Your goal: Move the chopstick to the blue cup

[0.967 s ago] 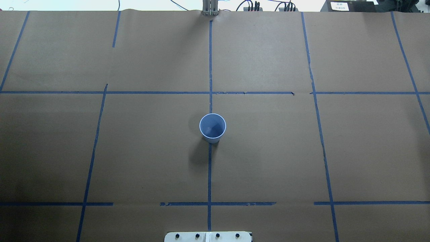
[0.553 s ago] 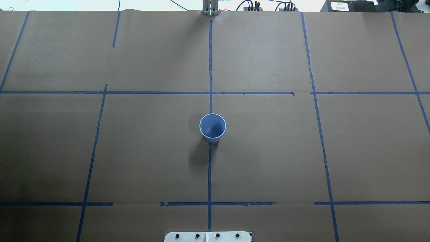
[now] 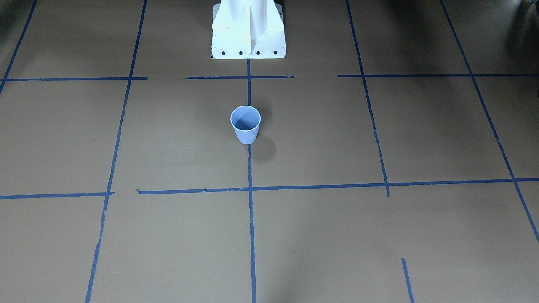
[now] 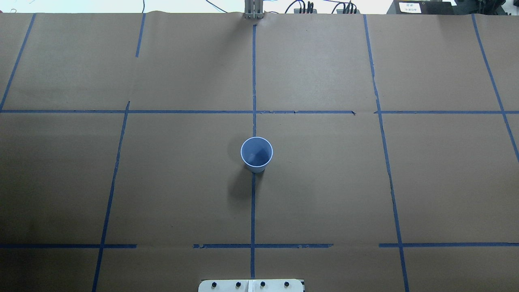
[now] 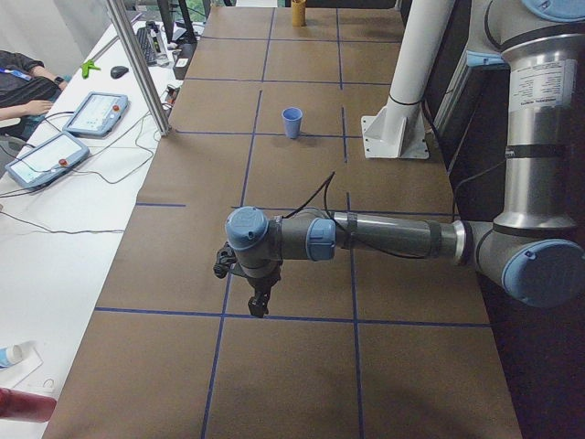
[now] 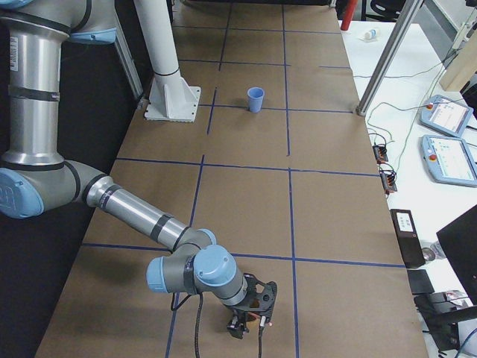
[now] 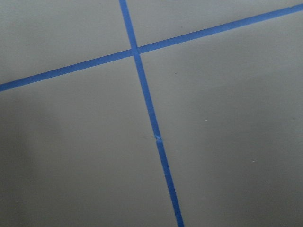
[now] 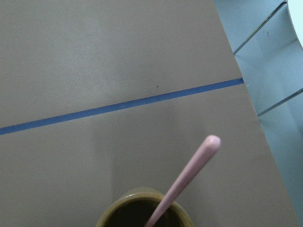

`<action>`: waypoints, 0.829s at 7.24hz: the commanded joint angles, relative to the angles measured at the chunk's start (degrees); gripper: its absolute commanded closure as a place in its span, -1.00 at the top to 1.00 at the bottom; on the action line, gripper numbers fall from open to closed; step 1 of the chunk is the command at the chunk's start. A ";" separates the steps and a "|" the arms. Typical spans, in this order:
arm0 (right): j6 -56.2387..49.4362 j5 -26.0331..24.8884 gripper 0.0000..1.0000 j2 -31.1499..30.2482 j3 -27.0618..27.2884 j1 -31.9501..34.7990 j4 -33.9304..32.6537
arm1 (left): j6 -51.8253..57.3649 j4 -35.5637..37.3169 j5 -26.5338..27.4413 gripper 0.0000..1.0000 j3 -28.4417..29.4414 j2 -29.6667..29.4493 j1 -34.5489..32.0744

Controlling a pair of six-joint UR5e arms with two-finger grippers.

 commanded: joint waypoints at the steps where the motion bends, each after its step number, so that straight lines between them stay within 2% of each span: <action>1: 0.15 -0.79 0.32 2.50 -2.16 -0.07 -0.04 | 0.00 0.04 -0.67 1.00 0.07 0.03 0.04; 2: 0.15 -0.79 -0.32 2.69 -2.34 -0.07 -0.04 | -0.09 0.04 -0.49 1.00 0.15 0.03 0.04; 3: 0.06 -0.70 -0.72 2.69 -2.34 -0.07 0.05 | -0.09 0.04 -0.49 1.00 0.16 0.03 0.04; 5: -0.03 -0.70 -0.94 3.04 -2.17 0.01 0.05 | -0.09 0.04 -0.41 1.00 0.16 0.03 0.04; 6: -0.03 -0.70 -0.97 3.13 -1.82 0.02 0.13 | -0.09 0.04 -0.40 1.00 0.16 -0.06 0.04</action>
